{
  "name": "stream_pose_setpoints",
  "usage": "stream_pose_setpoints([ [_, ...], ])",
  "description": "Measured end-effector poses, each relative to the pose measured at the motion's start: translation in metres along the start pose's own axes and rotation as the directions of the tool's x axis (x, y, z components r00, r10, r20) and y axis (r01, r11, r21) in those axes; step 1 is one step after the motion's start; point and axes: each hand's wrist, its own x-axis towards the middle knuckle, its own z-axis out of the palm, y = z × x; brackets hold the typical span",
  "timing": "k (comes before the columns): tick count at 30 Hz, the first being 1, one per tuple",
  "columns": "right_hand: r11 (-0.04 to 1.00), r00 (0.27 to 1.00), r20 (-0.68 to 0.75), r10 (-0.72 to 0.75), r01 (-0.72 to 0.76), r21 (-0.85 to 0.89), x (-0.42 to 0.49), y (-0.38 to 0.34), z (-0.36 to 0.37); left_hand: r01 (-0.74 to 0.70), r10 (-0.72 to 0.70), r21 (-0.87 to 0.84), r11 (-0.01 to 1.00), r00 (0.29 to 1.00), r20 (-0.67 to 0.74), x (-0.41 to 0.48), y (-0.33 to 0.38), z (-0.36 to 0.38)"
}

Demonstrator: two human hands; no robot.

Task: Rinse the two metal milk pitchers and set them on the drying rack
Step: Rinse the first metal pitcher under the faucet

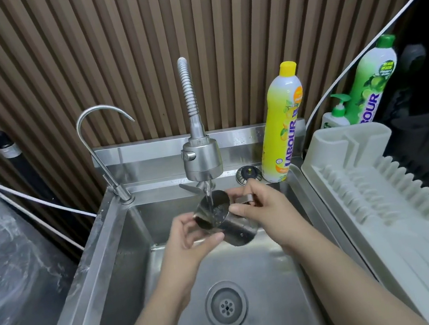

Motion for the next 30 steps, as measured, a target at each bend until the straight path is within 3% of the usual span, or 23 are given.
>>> stream_pose_setpoints([
  [3,0.923,0.999,0.026,-0.030,0.018,0.385,-0.006,0.020,0.007,-0.122,0.119,0.067,0.990,0.992,0.046,0.011,0.011,-0.014],
  [6,0.852,0.999,0.030,-0.019,0.000,0.523,-0.007,0.024,0.017,-0.147,0.142,0.073,0.986,0.987,0.071,0.015,0.018,-0.026],
  [11,0.934,0.998,0.059,-0.015,-0.007,0.357,-0.008,0.032,0.021,-0.094,0.094,0.001,0.996,0.992,0.090,0.007,0.005,-0.031],
  [16,0.964,0.973,0.059,0.225,-0.231,0.133,-0.024,0.075,0.028,0.170,-0.169,-0.003,0.985,0.983,0.074,-0.010,-0.036,-0.024],
  [18,0.914,0.919,0.077,0.387,-0.393,0.104,-0.038,0.096,0.031,0.353,-0.356,0.054,0.934,0.933,0.054,-0.019,-0.056,-0.022],
  [21,0.774,0.772,0.091,0.630,-0.633,0.018,-0.059,0.120,0.037,0.596,-0.604,0.130,0.792,0.797,0.025,-0.033,-0.080,-0.020],
  [25,0.597,0.593,0.133,0.794,-0.802,0.007,-0.073,0.132,0.042,0.734,-0.745,0.181,0.655,0.667,-0.007,-0.047,-0.099,-0.025],
  [28,0.525,0.525,0.115,0.843,-0.850,0.028,-0.075,0.135,0.045,0.723,-0.738,0.178,0.667,0.674,0.026,-0.053,-0.100,-0.030],
  [30,0.543,0.551,0.090,0.829,-0.834,0.098,-0.076,0.130,0.043,0.668,-0.688,0.170,0.724,0.716,0.119,-0.057,-0.095,-0.033],
])
